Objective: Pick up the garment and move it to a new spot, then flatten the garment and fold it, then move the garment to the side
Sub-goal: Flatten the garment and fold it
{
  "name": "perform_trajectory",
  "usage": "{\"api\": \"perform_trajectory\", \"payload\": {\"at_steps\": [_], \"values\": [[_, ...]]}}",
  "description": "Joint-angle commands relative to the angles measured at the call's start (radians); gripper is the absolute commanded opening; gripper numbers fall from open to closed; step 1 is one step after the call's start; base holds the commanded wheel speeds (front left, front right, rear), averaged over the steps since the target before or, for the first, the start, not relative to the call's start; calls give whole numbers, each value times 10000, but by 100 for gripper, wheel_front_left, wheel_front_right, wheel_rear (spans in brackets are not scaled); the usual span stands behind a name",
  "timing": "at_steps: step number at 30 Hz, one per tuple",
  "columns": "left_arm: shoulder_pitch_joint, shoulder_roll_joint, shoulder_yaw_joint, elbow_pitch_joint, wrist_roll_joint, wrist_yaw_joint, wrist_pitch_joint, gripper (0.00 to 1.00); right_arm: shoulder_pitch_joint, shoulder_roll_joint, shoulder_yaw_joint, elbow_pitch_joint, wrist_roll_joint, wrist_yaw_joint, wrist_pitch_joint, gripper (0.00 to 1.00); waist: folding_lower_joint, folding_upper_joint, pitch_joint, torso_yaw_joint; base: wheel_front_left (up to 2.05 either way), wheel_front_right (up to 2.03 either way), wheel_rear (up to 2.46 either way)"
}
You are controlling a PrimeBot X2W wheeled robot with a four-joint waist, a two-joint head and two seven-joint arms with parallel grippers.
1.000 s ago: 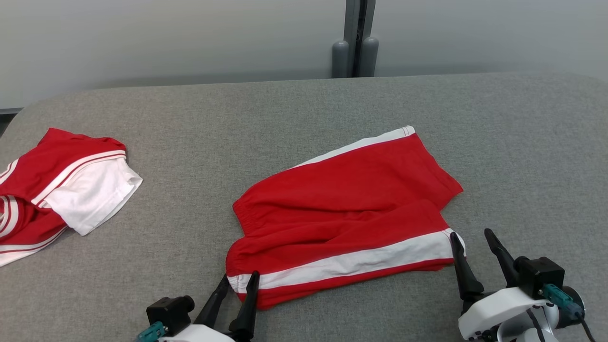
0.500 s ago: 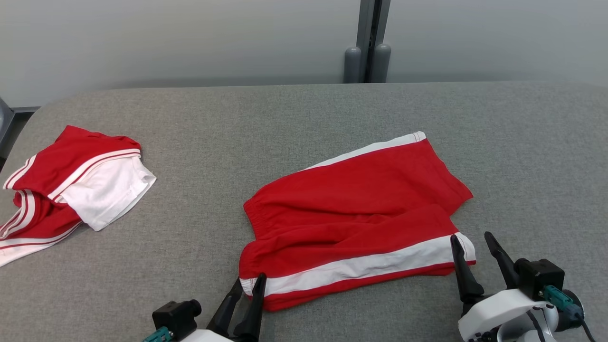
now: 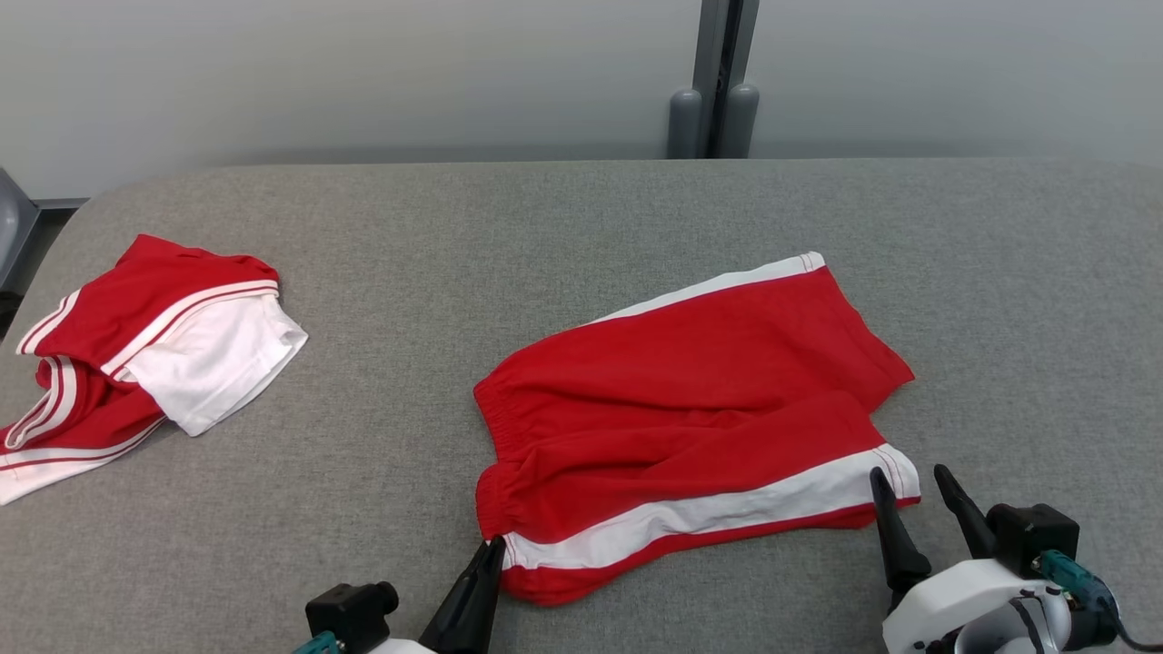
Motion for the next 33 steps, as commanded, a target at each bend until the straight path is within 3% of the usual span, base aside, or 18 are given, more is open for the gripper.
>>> {"api": "perform_trajectory", "payload": {"at_steps": [1,6,7,8,9,10,12,13,18,26,33], "values": [[-153,45,25,24,120,-5,-19,0,-166,-54,-50,127,72,1,-53,100,0,0,51,2,0,0,0],[-286,43,156,61,394,-5,-19,0,-580,-59,18,587,153,1,-53,100,0,0,215,35,0,0,0],[-287,45,193,47,474,-5,-19,0,-628,-56,35,674,163,1,-53,96,0,0,238,47,0,0,0],[-284,43,210,34,505,-7,-19,0,-690,-56,44,729,171,1,-53,78,0,0,265,58,0,0,0],[-285,43,219,24,535,-7,-19,0,-754,-59,54,786,182,1,-53,52,0,0,288,67,0,0,0],[-300,43,240,12,596,-5,-19,0,-815,-59,79,806,221,1,-53,46,0,0,304,74,0,0,0],[-305,46,291,-20,616,-5,-19,0,-852,-59,140,832,259,1,-53,5,0,0,330,76,0,0,0],[-303,43,302,-28,633,-5,-19,0,-855,-57,191,881,314,1,-53,0,0,0,340,74,0,0,0],[-391,48,429,-107,719,-6,-19,0,-948,-61,215,865,571,1,-53,0,0,0,322,40,0,0,0],[-817,54,624,-709,1368,-6,-20,0,-1087,-58,231,-132,987,1,-53,0,0,0,-24,-63,0,0,0],[-2317,997,278,-1513,1669,-6,-20,0,-1821,-61,216,-1837,1535,1,-53,0,0,0,-609,-244,0,0,0]]}}
